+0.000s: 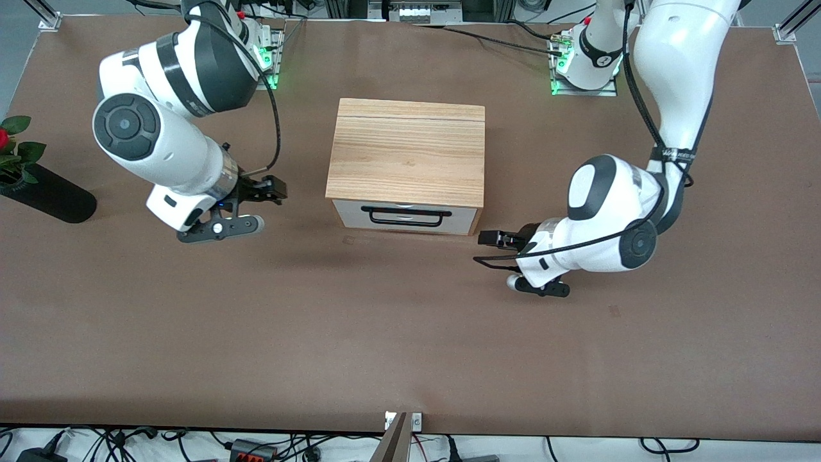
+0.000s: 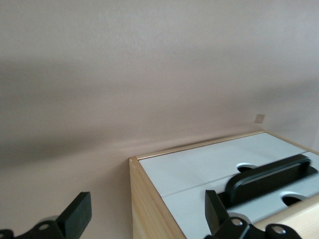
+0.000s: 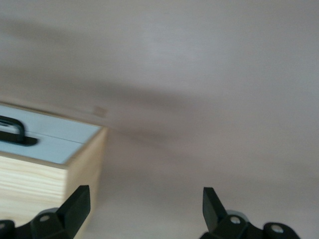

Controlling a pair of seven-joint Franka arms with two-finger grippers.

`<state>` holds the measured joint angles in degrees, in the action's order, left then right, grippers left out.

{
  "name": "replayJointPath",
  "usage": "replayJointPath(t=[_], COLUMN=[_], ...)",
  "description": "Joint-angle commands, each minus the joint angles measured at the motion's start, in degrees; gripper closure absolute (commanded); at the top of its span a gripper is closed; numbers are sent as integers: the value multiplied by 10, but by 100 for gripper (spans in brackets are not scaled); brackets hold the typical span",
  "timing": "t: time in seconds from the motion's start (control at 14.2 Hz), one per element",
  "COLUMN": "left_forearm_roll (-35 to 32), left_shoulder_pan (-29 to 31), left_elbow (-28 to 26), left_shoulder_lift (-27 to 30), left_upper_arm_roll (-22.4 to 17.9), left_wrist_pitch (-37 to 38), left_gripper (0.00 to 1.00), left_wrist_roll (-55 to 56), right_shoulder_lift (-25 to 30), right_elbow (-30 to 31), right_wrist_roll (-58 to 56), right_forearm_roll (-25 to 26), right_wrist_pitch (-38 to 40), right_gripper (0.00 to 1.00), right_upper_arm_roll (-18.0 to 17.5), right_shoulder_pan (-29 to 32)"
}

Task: Close drawer with both arms simultaneously

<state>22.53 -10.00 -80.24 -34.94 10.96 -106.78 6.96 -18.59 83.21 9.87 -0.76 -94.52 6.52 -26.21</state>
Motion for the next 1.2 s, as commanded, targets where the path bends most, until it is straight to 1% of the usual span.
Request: replayJointPath(t=[0.0,0.07,0.21,0.28,0.35,0.42,0.49,0.56,0.64,0.71,0.78,0.85,0.92,1.06,1.13], left_forearm_roll=[-21,-23,-27,-44,-71,-100,-117,-124,-125,-126,-125,-124,-121,-126,-129], left_shoulder_pan=[23,37,52,65,69,70,71,85,104,116,129,138,146,162,161], left_elbow=[14,22,35,38,38,38,38,38,38,37,38,38,33,14,-16], left_shoulder_lift=[28,31,43,51,80,105,126,147,165,181,195,209,226,245,257], left_upper_arm_roll=[-2,-2,-3,-2,-2,-2,-2,-2,-2,-2,-2,-2,-1,0,1], left_wrist_pitch=[59,71,107,130,146,168,197,221,233,238,256,270,283,290,287], left_gripper=[0,0,0,0,0,0,0,0,0,0,0,0,0,0,0], left_wrist_roll=[3,2,2,3,5,9,18,29,35,36,36,36,33,34,34], right_shoulder_lift=[31,41,51,55,55,69,88,99,114,130,147,170,187,226,233], right_elbow=[-3,-3,-3,-3,-3,5,24,47,69,87,100,120,136,192,201], right_wrist_roll=[-5,-6,-54,-84,-113,-137,-162,-188,-207,-209,-201,-201,-195,-158,-140], right_forearm_roll=[45,45,45,45,38,37,37,37,37,37,37,36,36,25,23], right_wrist_pitch=[29,42,66,68,70,61,69,71,71,63,60,56,54,34,19], right_gripper=[0,0,0,0,0,0,0,0,0,0,0,0,0,0,0], right_upper_arm_roll=[7,15,32,44,61,61,51,33,5,-39,-80,-97,-97,-94,-94], right_shoulder_pan=[13,21,38,44,55,69,97,126,164,220,259,275,278,284,284])
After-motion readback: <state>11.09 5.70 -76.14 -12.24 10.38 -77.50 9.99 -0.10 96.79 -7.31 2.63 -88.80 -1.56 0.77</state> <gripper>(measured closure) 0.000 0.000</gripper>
